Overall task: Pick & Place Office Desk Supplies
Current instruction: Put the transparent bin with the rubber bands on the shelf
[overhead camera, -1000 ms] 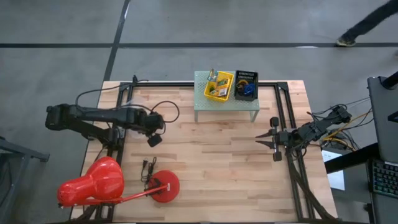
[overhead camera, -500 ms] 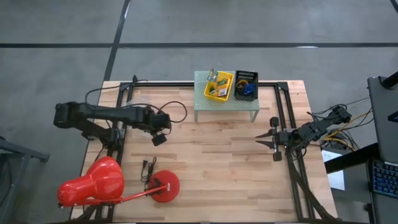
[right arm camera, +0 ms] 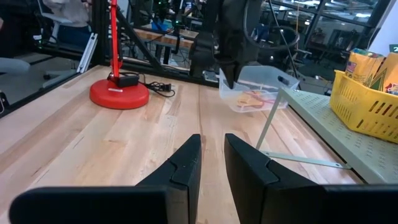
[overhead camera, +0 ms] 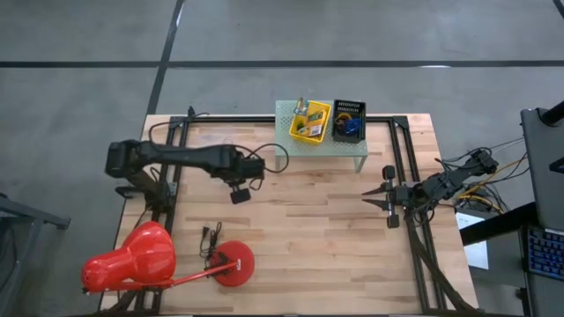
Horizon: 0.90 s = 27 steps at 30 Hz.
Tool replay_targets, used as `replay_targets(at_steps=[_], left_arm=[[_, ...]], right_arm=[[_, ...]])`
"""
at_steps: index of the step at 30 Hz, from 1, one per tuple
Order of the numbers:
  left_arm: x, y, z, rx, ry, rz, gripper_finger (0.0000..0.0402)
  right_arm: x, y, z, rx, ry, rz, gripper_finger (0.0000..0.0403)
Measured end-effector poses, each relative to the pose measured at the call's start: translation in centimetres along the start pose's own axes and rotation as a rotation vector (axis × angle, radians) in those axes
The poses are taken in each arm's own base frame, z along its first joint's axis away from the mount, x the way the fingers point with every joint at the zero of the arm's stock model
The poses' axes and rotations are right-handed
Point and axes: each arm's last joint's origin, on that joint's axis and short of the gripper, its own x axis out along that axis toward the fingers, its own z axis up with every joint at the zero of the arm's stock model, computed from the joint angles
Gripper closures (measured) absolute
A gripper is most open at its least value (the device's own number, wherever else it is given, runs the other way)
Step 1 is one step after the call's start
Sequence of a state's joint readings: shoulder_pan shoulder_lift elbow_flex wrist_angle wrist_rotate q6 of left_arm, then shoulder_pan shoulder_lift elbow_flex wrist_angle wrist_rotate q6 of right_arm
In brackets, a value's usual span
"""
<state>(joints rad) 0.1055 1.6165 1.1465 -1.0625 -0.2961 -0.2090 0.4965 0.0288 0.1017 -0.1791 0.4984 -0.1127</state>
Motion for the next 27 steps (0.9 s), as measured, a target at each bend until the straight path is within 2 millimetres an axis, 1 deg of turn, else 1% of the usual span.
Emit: replay_targets(at_steps=[3, 7, 17, 27], left_arm=[[-1.0, 0.2, 0.7, 0.009, -0.009, 0.009, 0.0399], [-1.9, 0.4, 1.0, 0.011, -0.028, 0.043, 0.0399], [-4.3, 0.7, 2.0, 0.089, -0.092, 0.047, 0.0399], [-7.2, 1.2, 3.2, 0.253, -0.18, 0.051, 0.0399]], right_arm=[[0.0, 0.0, 0.0, 0.0, 0.0, 0.0, 0.0335], [0.0, 0.0, 0.0, 0.0, 0.001, 0.0, 0.0335], [0.0, 0.0, 0.0, 0.0, 0.0, 0.001, 0.0335], [0.0, 0.0, 0.0, 0.0, 0.0, 0.001, 0.0335]])
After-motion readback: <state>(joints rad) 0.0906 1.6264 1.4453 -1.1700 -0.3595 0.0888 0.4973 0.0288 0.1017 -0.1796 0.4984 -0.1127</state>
